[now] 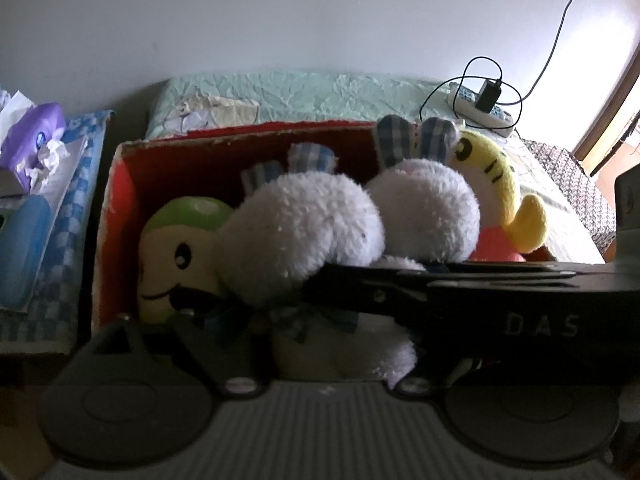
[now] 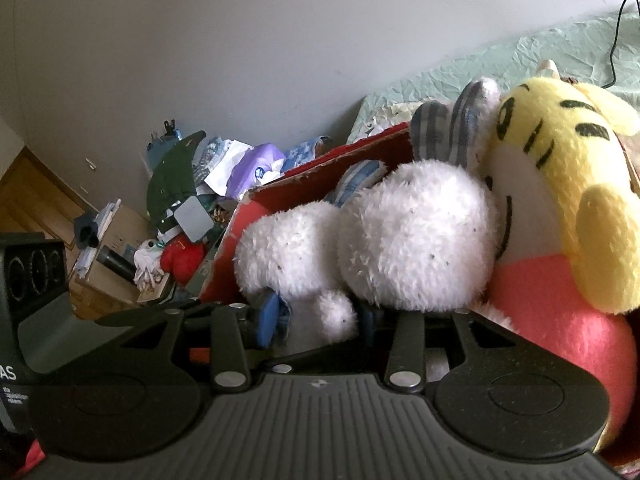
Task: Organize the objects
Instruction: 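Lower the pink bunny plush into the box beside the white bunny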
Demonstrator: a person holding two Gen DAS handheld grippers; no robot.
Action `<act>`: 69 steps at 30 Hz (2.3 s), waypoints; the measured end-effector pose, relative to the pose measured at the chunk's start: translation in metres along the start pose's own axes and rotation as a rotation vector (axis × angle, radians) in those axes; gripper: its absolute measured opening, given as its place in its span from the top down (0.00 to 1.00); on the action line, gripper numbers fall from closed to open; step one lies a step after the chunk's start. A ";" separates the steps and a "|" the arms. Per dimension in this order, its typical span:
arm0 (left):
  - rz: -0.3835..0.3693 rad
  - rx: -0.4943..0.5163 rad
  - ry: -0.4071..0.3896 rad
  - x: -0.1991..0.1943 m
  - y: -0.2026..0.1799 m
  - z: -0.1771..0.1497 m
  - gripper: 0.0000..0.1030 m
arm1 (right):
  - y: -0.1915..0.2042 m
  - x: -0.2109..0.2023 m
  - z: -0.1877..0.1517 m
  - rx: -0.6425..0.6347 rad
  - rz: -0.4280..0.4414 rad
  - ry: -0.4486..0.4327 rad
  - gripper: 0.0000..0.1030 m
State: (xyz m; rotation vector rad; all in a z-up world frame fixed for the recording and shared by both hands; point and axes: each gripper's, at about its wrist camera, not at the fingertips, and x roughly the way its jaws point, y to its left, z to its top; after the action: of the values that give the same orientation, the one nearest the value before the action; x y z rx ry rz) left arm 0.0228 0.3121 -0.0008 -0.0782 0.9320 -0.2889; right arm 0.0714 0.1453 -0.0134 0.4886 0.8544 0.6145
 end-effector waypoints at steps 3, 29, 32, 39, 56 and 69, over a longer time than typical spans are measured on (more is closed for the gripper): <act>0.002 -0.005 0.011 0.000 0.000 0.000 0.13 | 0.000 -0.002 -0.001 0.009 0.002 0.003 0.59; -0.034 -0.089 0.080 -0.010 0.012 -0.017 0.14 | 0.002 -0.037 0.001 0.022 0.026 -0.102 0.62; -0.029 -0.085 0.065 -0.014 0.011 -0.017 0.15 | 0.006 -0.029 0.000 -0.008 -0.008 -0.097 0.70; -0.012 -0.091 0.059 -0.011 0.012 -0.017 0.16 | -0.002 -0.016 -0.004 0.014 -0.029 -0.059 0.76; 0.015 -0.091 0.136 0.020 -0.001 -0.012 0.00 | -0.006 -0.017 -0.011 0.007 -0.027 -0.085 0.76; 0.066 -0.051 0.180 0.039 -0.011 -0.010 0.00 | -0.010 -0.016 -0.008 0.047 0.010 -0.078 0.71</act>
State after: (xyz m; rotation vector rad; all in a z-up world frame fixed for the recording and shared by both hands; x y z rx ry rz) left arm 0.0347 0.2916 -0.0348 -0.0692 1.1190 -0.2130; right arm 0.0598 0.1286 -0.0162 0.5564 0.7944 0.5813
